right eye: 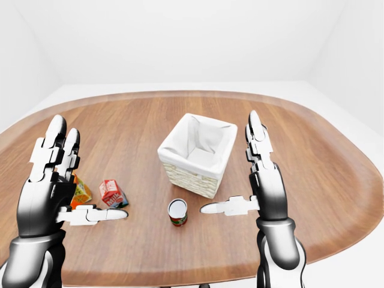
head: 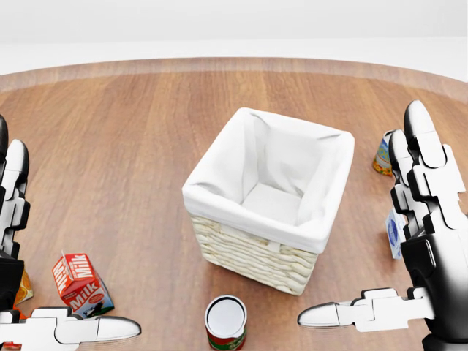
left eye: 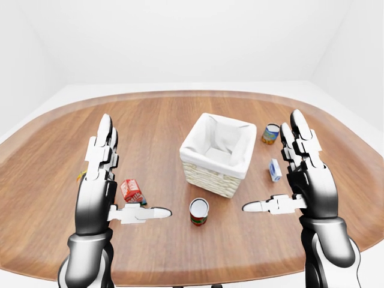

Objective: Pick the milk and place it in the basket.

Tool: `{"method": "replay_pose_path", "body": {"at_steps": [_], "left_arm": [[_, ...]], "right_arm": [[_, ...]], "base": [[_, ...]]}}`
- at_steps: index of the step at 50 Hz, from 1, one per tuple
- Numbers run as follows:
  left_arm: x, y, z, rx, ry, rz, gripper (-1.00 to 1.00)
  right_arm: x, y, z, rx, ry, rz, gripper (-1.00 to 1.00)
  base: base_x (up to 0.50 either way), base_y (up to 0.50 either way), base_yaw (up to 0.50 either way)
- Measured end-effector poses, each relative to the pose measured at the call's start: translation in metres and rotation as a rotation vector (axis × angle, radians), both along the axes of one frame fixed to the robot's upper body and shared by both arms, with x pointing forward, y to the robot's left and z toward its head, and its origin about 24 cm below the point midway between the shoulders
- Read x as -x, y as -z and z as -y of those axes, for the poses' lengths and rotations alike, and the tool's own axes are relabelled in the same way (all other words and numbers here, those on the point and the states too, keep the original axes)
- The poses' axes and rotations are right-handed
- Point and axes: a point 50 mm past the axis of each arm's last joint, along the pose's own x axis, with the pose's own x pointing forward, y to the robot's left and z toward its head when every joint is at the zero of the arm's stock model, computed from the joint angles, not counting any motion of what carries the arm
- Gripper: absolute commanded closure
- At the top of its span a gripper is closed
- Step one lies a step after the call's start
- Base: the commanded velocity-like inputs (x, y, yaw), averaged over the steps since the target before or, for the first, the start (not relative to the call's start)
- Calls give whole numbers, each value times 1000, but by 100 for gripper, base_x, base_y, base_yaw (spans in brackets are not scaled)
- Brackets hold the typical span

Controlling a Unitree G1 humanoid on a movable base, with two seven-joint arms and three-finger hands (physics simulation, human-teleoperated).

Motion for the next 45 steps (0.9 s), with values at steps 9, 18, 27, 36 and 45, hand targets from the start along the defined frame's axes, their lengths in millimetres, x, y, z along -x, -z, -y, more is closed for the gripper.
{"method": "replay_pose_path", "body": {"at_steps": [9,18,27,36,45], "left_arm": [[-1,1,0,1,0,-3,-100],[-1,1,0,1,0,-5,-100],[-1,1,0,2,0,-6,-100],[-5,4,-2,0,-12,-15,-100],[-20,14,-8,-3,-57,-39,-100]], "right_arm": [[0,0,0,1,0,0,-100],[0,0,0,1,-1,-1,-100],[0,0,0,1,-2,-2,-100],[0,1,0,-2,-2,-5,-100],[0,2,0,-6,-2,-9,-100]], "base": [[25,0,0],[25,0,0],[25,0,0],[11,0,0],[0,0,0]]}}
